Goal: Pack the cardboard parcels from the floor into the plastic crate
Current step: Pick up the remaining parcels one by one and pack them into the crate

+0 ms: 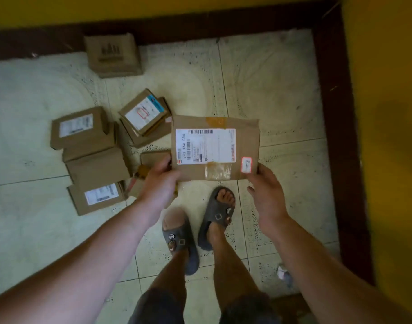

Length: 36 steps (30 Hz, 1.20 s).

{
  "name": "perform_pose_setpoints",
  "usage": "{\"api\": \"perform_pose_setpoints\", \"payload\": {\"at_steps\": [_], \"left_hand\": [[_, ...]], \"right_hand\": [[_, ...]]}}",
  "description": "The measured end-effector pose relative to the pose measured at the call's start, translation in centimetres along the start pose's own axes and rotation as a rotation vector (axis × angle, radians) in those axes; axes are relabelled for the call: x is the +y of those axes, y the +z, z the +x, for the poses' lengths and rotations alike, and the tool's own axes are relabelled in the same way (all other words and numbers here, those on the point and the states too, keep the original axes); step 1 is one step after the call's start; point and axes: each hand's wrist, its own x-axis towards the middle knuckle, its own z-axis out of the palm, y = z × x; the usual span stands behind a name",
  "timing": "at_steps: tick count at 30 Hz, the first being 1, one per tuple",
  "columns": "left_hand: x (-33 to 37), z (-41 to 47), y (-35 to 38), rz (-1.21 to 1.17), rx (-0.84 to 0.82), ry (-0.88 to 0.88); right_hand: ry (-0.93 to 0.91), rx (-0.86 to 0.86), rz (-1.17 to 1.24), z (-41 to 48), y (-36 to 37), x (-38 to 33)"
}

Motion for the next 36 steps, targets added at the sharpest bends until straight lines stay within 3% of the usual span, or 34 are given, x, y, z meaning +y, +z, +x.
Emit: {"api": "perform_pose_setpoints", "payload": {"at_steps": [9,18,27,32,36], "left_hand": [[8.8,-19.8,-5.6,-0.014,0.116,0.118],[8.2,-35.7,-11.6,-0.155,0.426,0.205],[2.4,-45.3,-22.3,-0.482,0.793,0.240],[-3.3,-50.2,-31.0,-0.749,0.967,0.232],[-8.4,-54.7,-38.7,-0.825,1.021,0.237]], "right_hand": [[-0.159,-0.123,-0.107,-18.6,-4.3,-11.3],[-0.314,-0.385,-0.335,-29.6,-2.6,-15.7],[-0.510,-0.595,-0.569,-39.7,11.4,-16.5],[-0.563,-0.749,-0.636,-47.7,21.6,-13.7],[-0.575,-0.842,-0.631,-55.0,29.8,-10.1]]}}
